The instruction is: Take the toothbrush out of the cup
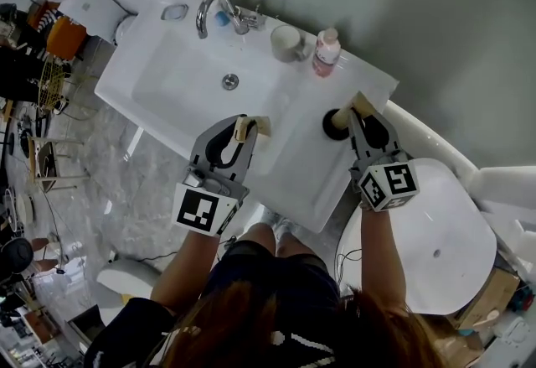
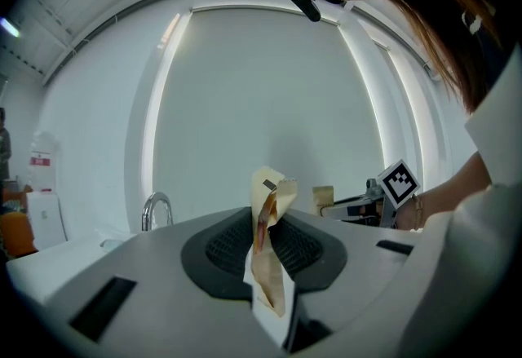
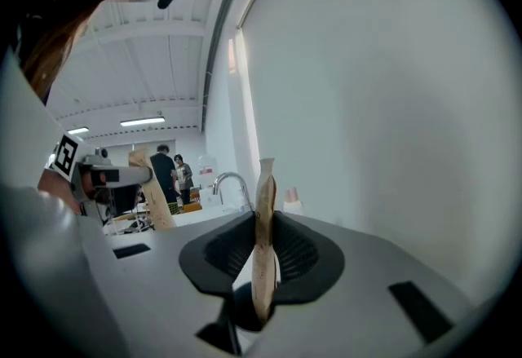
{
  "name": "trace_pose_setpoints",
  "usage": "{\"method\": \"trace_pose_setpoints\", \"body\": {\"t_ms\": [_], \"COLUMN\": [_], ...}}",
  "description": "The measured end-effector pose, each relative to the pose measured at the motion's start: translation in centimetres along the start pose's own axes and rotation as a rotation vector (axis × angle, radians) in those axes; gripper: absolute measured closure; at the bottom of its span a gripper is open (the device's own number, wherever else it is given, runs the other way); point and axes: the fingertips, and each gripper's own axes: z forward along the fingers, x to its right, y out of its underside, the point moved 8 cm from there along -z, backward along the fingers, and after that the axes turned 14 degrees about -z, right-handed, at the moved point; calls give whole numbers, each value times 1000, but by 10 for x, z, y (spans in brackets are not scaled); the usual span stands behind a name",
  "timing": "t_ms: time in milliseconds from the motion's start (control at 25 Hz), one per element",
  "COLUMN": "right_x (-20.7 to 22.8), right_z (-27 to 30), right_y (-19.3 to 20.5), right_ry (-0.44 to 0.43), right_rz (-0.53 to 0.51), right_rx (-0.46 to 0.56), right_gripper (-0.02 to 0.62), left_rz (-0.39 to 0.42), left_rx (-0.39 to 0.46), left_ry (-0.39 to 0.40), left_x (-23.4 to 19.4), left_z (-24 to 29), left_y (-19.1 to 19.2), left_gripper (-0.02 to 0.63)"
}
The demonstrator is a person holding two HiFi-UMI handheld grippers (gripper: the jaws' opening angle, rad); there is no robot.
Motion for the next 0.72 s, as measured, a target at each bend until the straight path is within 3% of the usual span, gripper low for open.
{"method": "trace_pose_setpoints", "body": {"t_ms": [280,400,720], "right_x": [0,-4,-22], "right_z": [-45,-67,-114], "right_y": [-63,-86,-94], "right_ry": [40,93,237], "right_rz": [-48,-100,-164], "right_rx": [119,148,142], "right_gripper": [523,523,523], "left_rz": [-12,24,49], "left_rx": [59,23,32], "left_ry": [39,66,116], "left_x": [10,13,22], "left_z": [2,0,-4], "left_y": [-20,-22,-31], "left_gripper": [532,532,532]}}
